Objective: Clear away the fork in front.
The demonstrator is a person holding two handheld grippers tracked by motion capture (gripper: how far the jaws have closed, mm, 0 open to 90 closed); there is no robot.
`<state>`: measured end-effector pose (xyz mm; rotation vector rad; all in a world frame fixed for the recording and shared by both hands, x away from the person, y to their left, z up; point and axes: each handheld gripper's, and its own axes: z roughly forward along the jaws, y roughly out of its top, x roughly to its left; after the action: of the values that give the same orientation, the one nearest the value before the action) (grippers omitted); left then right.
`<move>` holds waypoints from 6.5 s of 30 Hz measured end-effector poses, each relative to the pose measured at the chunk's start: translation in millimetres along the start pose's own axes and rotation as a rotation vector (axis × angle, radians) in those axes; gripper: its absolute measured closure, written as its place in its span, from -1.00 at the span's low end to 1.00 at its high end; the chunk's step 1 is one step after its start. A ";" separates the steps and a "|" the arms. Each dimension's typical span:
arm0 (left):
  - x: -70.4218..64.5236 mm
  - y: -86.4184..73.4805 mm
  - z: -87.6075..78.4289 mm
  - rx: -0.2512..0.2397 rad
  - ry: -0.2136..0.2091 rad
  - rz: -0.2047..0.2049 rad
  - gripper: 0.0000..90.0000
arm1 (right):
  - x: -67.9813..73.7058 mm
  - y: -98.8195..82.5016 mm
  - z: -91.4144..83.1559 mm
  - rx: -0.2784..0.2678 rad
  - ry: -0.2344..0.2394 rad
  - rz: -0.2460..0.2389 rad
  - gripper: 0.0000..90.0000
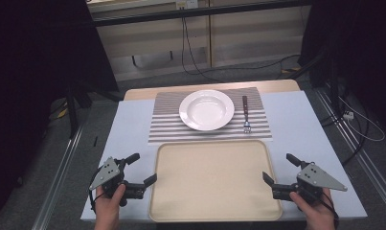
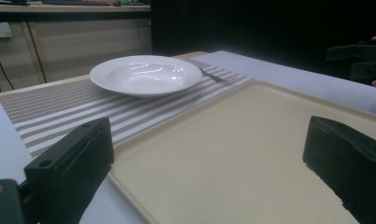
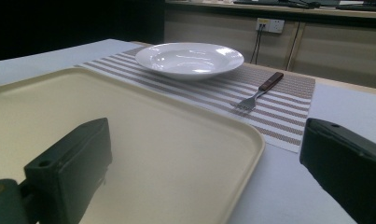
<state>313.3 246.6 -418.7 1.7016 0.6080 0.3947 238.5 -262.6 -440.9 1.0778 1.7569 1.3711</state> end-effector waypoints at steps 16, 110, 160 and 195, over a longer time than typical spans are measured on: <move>1.8 -0.4 -0.5 -0.002 -0.007 0.001 -0.95 | -9.8 7.3 6.8 0.040 -0.032 -0.056 -0.97; 7.0 -5.4 -8.6 -0.017 -0.005 -0.060 -0.95 | -107.4 48.0 269.2 0.487 -0.159 0.078 0.40; 3.2 1.4 -4.1 -0.029 -0.027 -0.033 -0.95 | -103.9 53.0 195.0 0.870 -0.058 0.050 0.70; 1.1 1.1 -2.4 -0.012 -0.024 -0.022 -0.95 | -104.0 58.9 208.9 0.970 -0.057 0.034 0.70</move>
<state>313.0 249.1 -417.3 1.6846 0.6054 0.3615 479.0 -258.4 -432.7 1.5941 2.4180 0.4246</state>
